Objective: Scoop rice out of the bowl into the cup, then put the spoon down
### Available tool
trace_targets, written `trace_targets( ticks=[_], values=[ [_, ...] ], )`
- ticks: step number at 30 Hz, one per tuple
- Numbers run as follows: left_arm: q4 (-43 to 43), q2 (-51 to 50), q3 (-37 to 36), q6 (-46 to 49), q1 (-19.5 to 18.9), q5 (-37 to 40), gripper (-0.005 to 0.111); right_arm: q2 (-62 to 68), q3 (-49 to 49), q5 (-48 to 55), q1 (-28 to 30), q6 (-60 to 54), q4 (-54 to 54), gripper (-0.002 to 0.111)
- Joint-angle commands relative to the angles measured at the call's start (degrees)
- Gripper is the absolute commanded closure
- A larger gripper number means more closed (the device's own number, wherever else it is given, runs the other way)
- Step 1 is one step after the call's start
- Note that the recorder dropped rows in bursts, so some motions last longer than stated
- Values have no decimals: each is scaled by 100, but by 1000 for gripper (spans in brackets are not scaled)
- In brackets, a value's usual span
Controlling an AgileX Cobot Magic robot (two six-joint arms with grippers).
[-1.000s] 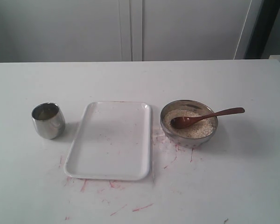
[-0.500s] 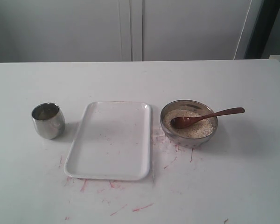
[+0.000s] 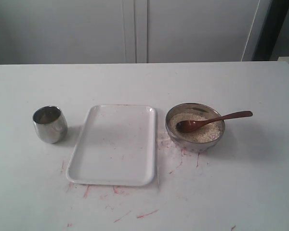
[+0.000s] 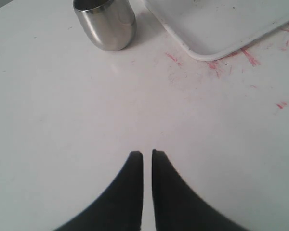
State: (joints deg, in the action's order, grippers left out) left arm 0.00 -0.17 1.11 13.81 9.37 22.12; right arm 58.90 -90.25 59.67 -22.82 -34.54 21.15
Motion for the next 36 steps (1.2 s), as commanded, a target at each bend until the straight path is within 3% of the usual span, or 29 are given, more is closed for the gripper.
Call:
trace_targets(
  ticks=[1, 14, 21, 27, 36],
  values=[
    [0, 17, -53, -33, 12, 191, 92, 120, 387, 266, -7, 25, -248, 108],
    [0, 17, -53, -33, 12, 191, 92, 171, 1045, -134, -7, 307, -372, 108],
    [0, 17, -53, -33, 12, 191, 92, -96, 1045, -155, -7, 1592, -635, 108],
    [0, 17, -53, -33, 12, 191, 92, -395, 1045, -336, -7, 2688, -1487, 108],
    [0, 17, -53, -33, 12, 191, 92, -466, 1157, -329, -7, 2323, -1611, 108]
  ],
)
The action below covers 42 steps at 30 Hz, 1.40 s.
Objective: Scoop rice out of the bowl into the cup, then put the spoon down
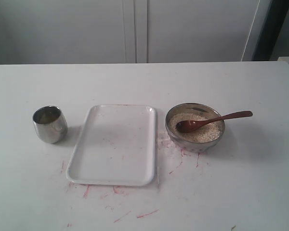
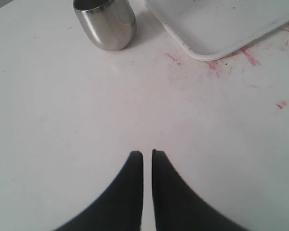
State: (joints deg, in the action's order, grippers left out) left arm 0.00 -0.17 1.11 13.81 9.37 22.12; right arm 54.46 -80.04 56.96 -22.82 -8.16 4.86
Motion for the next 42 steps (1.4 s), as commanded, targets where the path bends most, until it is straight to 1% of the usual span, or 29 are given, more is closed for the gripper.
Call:
trace_targets(
  ticks=[1, 4, 9, 13, 20, 24, 26, 27, 29, 33, 38, 42],
  values=[
    [0, 17, -53, -33, 12, 191, 92, -22, 195, -39, -7, -502, 45, 108],
    [0, 17, -53, -33, 12, 191, 92, -1, 468, -27, -7, -993, 46, 108],
    [0, 17, -53, -33, 12, 191, 92, 230, 788, 101, -7, -1007, 24, 108],
    [0, 17, -53, -33, 12, 191, 92, 450, 990, 7, -7, -1007, 39, 108],
    [0, 17, -53, -33, 12, 191, 92, 833, 1211, -413, -7, -965, 1165, 108],
    [0, 17, -53, -33, 12, 191, 92, 1215, 1211, -871, -7, -992, 1448, 108],
    [0, 17, -53, -33, 12, 191, 92, 1567, 1211, -1005, -7, -1003, 1811, 108],
    [0, 17, -53, -33, 12, 191, 92, 1833, 1211, -1063, 3, -1003, 2210, 108],
    [0, 17, -53, -33, 12, 191, 92, 2167, 1211, -1063, 3, -965, 2654, 108],
    [0, 17, -53, -33, 12, 191, 92, 2623, 1211, -1151, 25, -965, 2693, 108],
    [0, 17, -53, -33, 12, 191, 92, 2907, 1211, -1352, 507, -902, 2639, 108],
    [0, 17, -53, -33, 12, 191, 92, 3263, 1211, -1636, 1083, -357, 2639, 108]
  ],
)
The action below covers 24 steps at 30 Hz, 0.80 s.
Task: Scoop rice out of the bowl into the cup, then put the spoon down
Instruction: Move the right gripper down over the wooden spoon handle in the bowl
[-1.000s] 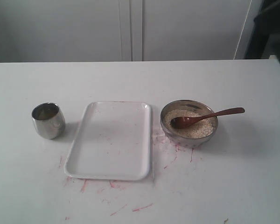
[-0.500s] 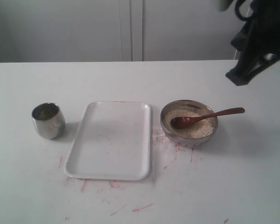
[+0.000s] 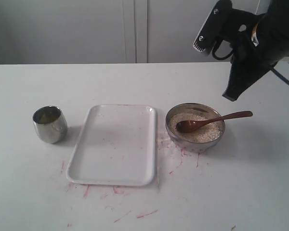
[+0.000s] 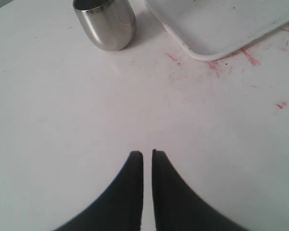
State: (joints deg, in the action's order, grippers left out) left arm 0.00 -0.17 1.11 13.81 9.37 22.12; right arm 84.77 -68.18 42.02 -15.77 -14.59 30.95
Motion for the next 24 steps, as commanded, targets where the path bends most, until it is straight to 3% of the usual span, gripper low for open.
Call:
trace_targets(
  ticks=[1, 9, 17, 24],
  values=[
    [0, 17, -53, -33, 12, 191, 92, 285, 25, -142, 448, 287, 30, 108],
    [0, 17, -53, -33, 12, 191, 92, 679, 25, 102, 726, -147, -416, 108],
    [0, 17, -53, -33, 12, 191, 92, 679, 25, 696, 726, -2850, -2403, 108],
    [0, 17, -53, -33, 12, 191, 92, 704, 25, 1004, 726, -4889, -2572, 108]
  ],
)
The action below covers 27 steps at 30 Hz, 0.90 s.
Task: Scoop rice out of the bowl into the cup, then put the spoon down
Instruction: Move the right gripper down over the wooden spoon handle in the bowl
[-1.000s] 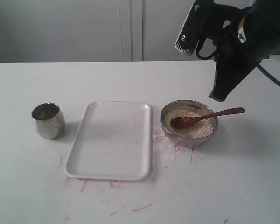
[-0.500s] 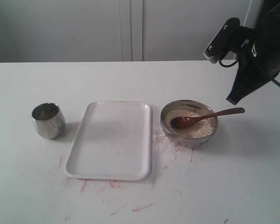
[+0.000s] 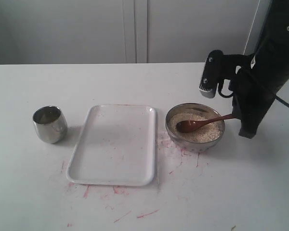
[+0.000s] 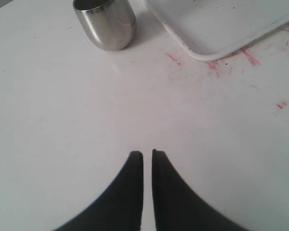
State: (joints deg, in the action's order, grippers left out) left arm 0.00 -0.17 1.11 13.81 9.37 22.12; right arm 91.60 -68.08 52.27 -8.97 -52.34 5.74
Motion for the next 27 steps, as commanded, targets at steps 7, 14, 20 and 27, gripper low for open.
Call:
trace_targets(
  ticks=[7, 14, 20, 27],
  values=[
    [0, 17, -53, -33, 12, 191, 92, 376, 15, -139, 46, -2239, 1342, 108],
    [0, 17, -53, -33, 12, 191, 92, 493, 15, -570, 46, -2473, 1493, 108],
    [0, 17, -53, -33, 12, 191, 92, 546, 15, -828, 46, -2086, 1458, 108],
    [0, 17, -53, -33, 12, 191, 92, 582, 15, -1039, 46, -2086, 1361, 83]
  ],
)
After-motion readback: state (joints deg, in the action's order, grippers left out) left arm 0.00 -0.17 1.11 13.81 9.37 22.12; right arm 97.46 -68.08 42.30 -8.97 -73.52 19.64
